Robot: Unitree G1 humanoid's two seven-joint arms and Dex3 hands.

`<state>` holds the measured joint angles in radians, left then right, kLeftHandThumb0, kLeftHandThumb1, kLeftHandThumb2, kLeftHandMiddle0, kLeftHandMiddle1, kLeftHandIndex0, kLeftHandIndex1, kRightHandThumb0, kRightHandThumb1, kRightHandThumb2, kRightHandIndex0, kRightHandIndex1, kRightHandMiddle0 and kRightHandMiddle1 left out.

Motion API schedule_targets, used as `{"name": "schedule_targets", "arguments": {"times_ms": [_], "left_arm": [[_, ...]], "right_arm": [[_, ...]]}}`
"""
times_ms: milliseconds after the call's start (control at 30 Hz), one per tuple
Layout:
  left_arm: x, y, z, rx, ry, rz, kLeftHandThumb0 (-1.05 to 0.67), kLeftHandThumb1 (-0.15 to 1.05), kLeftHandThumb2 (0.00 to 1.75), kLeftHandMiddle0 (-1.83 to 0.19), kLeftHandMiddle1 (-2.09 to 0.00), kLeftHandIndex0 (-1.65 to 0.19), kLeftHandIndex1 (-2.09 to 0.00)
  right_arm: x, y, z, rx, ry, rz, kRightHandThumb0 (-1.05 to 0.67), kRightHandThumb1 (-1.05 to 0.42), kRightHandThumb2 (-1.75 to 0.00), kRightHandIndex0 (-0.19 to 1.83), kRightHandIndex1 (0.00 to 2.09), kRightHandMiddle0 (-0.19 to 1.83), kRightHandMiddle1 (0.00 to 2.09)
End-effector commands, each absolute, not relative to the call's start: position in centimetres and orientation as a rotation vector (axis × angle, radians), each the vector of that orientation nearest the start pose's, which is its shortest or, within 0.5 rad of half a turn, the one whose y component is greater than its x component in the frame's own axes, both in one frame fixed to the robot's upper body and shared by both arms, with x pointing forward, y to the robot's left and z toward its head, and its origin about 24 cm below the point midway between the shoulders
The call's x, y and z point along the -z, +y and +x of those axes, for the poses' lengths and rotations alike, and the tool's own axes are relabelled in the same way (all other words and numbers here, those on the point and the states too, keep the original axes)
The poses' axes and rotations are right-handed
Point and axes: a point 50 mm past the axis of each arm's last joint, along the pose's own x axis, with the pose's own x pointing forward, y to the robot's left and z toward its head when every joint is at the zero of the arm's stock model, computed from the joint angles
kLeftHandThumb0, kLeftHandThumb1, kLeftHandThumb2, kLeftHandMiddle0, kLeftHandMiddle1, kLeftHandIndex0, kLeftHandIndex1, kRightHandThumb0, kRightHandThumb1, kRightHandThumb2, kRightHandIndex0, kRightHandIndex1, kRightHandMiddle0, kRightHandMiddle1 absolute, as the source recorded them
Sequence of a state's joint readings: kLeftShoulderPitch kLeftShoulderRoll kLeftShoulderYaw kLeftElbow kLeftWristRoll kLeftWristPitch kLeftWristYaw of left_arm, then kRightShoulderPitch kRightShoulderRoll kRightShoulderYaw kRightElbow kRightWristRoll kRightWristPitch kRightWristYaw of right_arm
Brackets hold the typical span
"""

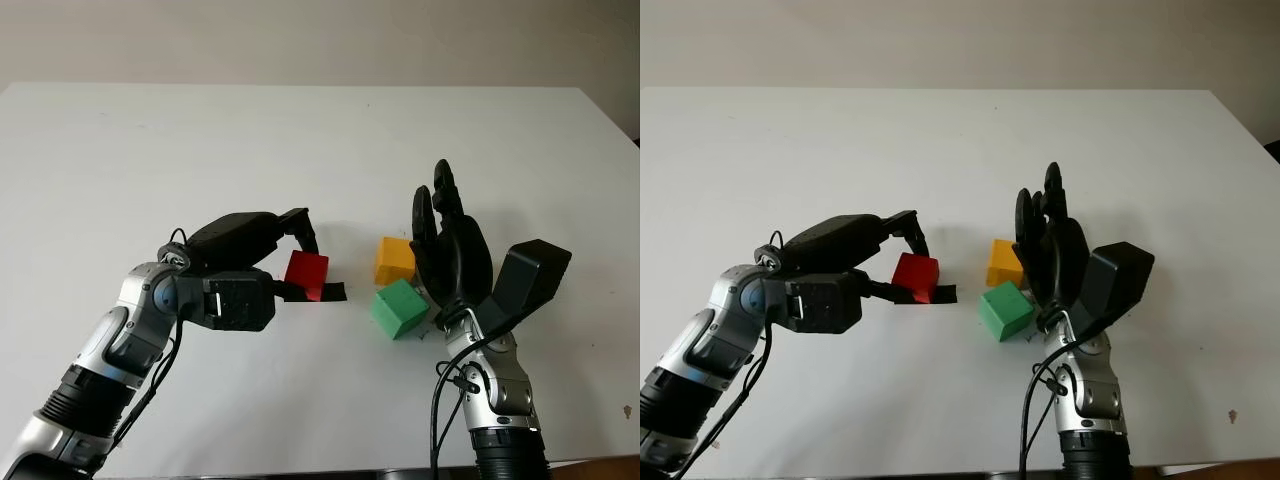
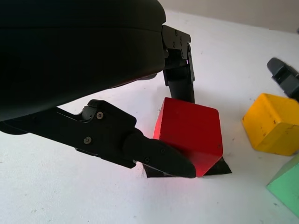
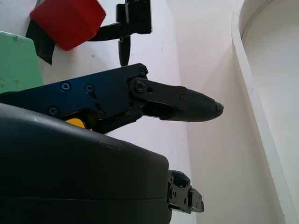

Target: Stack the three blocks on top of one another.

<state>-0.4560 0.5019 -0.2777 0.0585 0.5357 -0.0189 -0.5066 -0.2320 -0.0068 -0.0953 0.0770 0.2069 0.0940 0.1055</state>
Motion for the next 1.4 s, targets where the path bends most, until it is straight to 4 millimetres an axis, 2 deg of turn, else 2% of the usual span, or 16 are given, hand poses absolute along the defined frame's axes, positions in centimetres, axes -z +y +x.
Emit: {"name": "schedule_targets", "arguments": {"times_ms": [0,67,133,233,333,533,767,800,833,900,1033,1200,1267,1367], "left_arm": [[-13.0,13.8,31.4,0.648,-0.154,1.201,-0.62,1.02,0.06,-0.05,-0.04,-0.04,-1.18],[-13.0,13.8,31.3,0.653,-0.152,1.209,-0.70,1.01,0.05,-0.01,-0.04,-0.01,-0.92],[-13.0,13.9,31.2,0.660,-0.145,1.216,-0.73,1.01,0.05,0.00,-0.05,-0.01,-0.76],[-13.2,14.2,30.9,0.685,-0.129,1.233,-0.79,1.01,0.05,0.04,-0.05,-0.04,-0.36],[-13.3,14.3,30.7,0.707,-0.115,1.235,-0.84,1.01,0.05,0.09,-0.04,0.07,-0.10],[-13.8,15.0,30.2,0.704,-0.129,1.195,-0.98,1.04,0.07,0.19,-0.01,0.19,0.00],[-15.0,16.8,30.2,0.542,-0.208,1.032,-1.02,1.05,0.13,0.19,0.00,0.19,0.00],[-15.2,17.3,30.3,0.498,-0.225,0.981,-1.01,1.05,0.22,0.19,0.00,0.19,0.00],[-15.4,17.7,30.3,0.468,-0.236,0.945,-1.01,1.05,0.42,0.19,0.00,0.19,0.00],[-15.8,18.6,30.5,0.358,-0.252,0.785,-0.95,1.05,0.59,0.19,0.00,0.19,0.00],[-16.1,20.3,31.0,0.151,-0.324,0.534,-0.84,1.05,0.68,0.19,0.00,0.19,0.00],[-14.9,21.5,32.0,0.037,-0.321,0.223,-0.80,1.05,0.63,0.19,-0.01,0.19,0.00],[-14.2,21.8,32.1,0.011,-0.310,0.156,-0.79,1.05,0.62,0.19,-0.01,0.19,0.00],[-13.3,22.0,31.7,-0.019,-0.307,0.123,-0.78,1.05,0.60,0.18,-0.03,0.19,-0.01]], "right_arm": [[-8.0,-15.0,29.6,-0.097,-0.083,0.211,-0.61,-1.05,-0.56,-0.19,0.00,-0.19,0.00],[-8.0,-15.0,29.6,-0.098,-0.083,0.210,-0.61,-1.05,-0.56,-0.19,0.00,-0.19,0.00],[-8.0,-15.0,29.6,-0.099,-0.083,0.209,-0.61,-1.05,-0.56,-0.19,0.00,-0.19,0.00],[-8.0,-15.0,29.6,-0.098,-0.081,0.209,-0.61,-1.05,-0.56,-0.19,0.00,-0.19,0.00],[-8.0,-15.0,29.6,-0.095,-0.079,0.217,-0.61,-1.05,-0.56,-0.19,0.00,-0.19,0.00],[-8.0,-15.1,29.6,-0.094,-0.080,0.213,-0.61,-1.05,-0.55,-0.19,0.00,-0.19,0.00],[-8.1,-15.3,29.6,-0.111,-0.093,0.192,-0.61,-1.05,-0.57,-0.19,0.00,-0.19,0.00],[-8.2,-15.5,29.6,-0.113,-0.097,0.185,-0.61,-1.05,-0.57,-0.19,0.00,-0.19,0.00],[-8.3,-15.6,29.6,-0.114,-0.100,0.182,-0.61,-1.05,-0.57,-0.19,0.00,-0.19,0.00],[-8.9,-16.1,29.8,-0.122,-0.122,0.149,-0.62,-1.05,-0.58,-0.19,0.00,-0.19,0.00],[-10.7,-17.1,30.4,-0.157,-0.182,0.089,-0.66,-1.05,-0.56,-0.19,0.00,-0.19,0.00],[-13.3,-18.2,31.0,-0.212,-0.267,0.056,-0.64,-1.05,-0.55,-0.19,0.00,-0.19,0.00],[-14.9,-18.9,31.2,-0.222,-0.308,0.020,-0.62,-1.05,-0.53,-0.19,0.00,-0.19,0.00],[-17.8,-20.3,32.0,-0.247,-0.361,-0.119,-0.62,-1.05,-0.37,-0.19,0.00,-0.16,0.03]]}}
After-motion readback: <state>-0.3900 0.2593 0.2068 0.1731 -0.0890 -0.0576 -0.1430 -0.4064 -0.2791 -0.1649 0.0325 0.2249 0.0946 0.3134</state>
